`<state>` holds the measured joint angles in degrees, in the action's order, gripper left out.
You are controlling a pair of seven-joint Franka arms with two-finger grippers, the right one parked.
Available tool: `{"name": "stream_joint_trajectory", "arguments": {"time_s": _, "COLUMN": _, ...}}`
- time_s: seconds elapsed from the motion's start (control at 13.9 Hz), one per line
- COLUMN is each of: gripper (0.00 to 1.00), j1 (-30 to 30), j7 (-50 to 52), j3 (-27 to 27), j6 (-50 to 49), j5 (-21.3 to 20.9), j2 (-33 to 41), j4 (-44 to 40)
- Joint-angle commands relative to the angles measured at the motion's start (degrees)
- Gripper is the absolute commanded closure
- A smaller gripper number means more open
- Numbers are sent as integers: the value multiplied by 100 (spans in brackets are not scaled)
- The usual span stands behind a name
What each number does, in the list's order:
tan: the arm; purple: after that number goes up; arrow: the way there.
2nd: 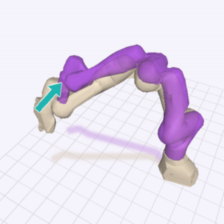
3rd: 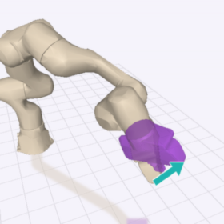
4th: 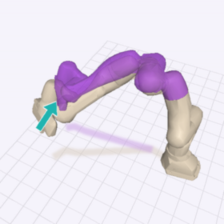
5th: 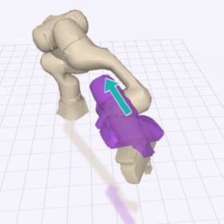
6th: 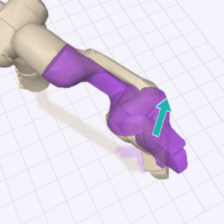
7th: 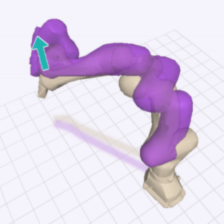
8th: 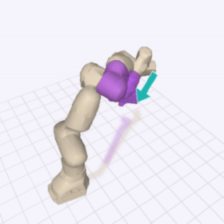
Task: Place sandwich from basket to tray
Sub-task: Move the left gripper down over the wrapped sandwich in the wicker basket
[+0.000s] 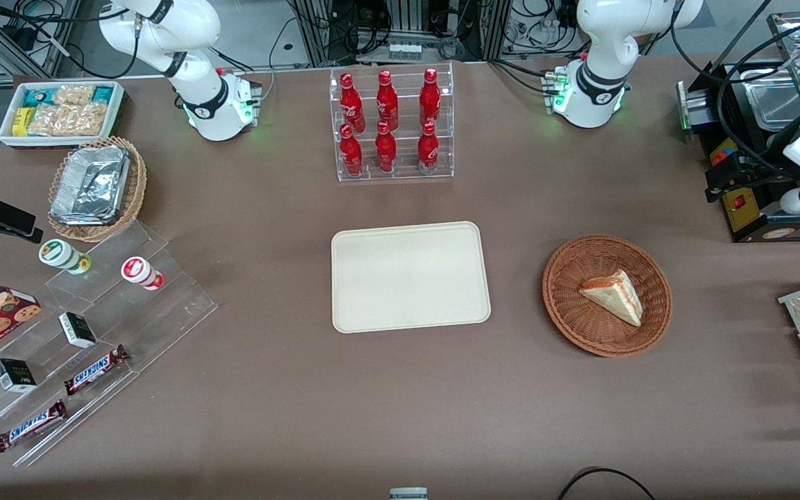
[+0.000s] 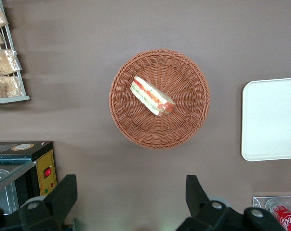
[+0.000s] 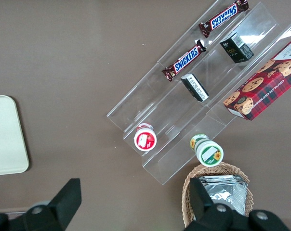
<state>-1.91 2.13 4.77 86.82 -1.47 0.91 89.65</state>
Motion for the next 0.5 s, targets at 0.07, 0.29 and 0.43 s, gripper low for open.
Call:
{"name": "stream_joint_trajectory", "arguments": {"time_s": 0.07, "gripper": 0, "j1": 7, "j7": -28, "j3": 24, "j6": -78, "j5": 24, "j2": -38, "j4": -70}}
{"name": "stream_joint_trajectory", "arguments": {"time_s": 0.29, "gripper": 0, "j1": 7, "j7": -2, "j3": 77, "j6": 53, "j5": 41, "j2": -231, "j4": 253}}
{"name": "stream_joint_trajectory", "arguments": {"time_s": 0.43, "gripper": 0, "j1": 7, "j7": 94, "j3": 121, "j6": 657, "j5": 42, "j2": -363, "j4": 691}}
